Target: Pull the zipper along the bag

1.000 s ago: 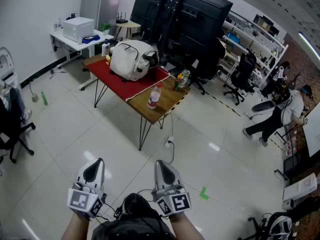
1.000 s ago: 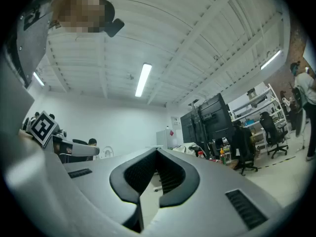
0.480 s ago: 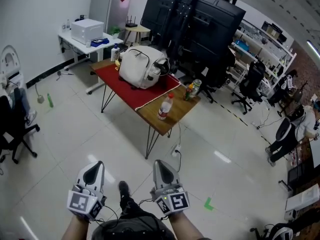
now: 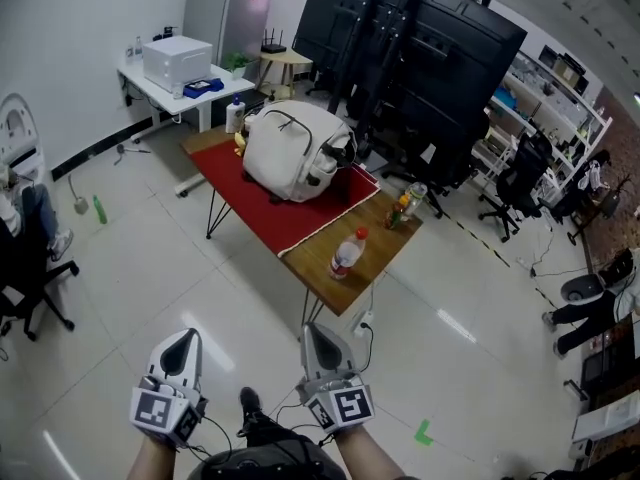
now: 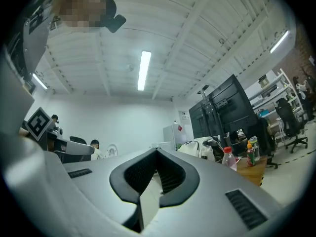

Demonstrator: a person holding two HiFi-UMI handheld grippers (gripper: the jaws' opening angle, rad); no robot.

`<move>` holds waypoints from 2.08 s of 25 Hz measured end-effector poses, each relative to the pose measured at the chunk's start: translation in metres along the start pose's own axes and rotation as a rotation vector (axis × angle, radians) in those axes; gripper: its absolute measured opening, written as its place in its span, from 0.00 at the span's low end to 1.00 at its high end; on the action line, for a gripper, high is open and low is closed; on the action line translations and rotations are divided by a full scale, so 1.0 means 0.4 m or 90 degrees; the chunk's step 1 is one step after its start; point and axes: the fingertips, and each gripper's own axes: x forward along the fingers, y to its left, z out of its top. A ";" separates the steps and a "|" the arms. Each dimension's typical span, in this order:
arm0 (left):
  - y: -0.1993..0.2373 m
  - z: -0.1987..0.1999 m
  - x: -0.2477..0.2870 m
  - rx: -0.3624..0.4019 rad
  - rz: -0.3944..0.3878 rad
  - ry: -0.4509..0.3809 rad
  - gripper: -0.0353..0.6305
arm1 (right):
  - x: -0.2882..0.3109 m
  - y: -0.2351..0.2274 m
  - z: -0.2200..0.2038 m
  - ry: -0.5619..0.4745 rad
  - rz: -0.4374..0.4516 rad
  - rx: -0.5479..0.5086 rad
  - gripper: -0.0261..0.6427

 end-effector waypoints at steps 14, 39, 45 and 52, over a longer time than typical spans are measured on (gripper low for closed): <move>0.162 0.042 0.516 0.011 -0.019 0.018 0.09 | 0.423 -0.285 -0.118 0.039 -0.001 0.035 0.07; 0.429 0.089 0.809 0.025 -0.003 -0.008 0.09 | 0.711 -0.410 -0.183 0.041 -0.031 0.025 0.07; 0.592 0.122 0.959 0.006 -0.014 0.002 0.09 | 0.918 -0.428 -0.198 0.038 -0.050 -0.016 0.07; 0.791 0.130 1.152 -0.003 -0.041 0.009 0.09 | 1.157 -0.487 -0.231 0.043 -0.097 -0.024 0.07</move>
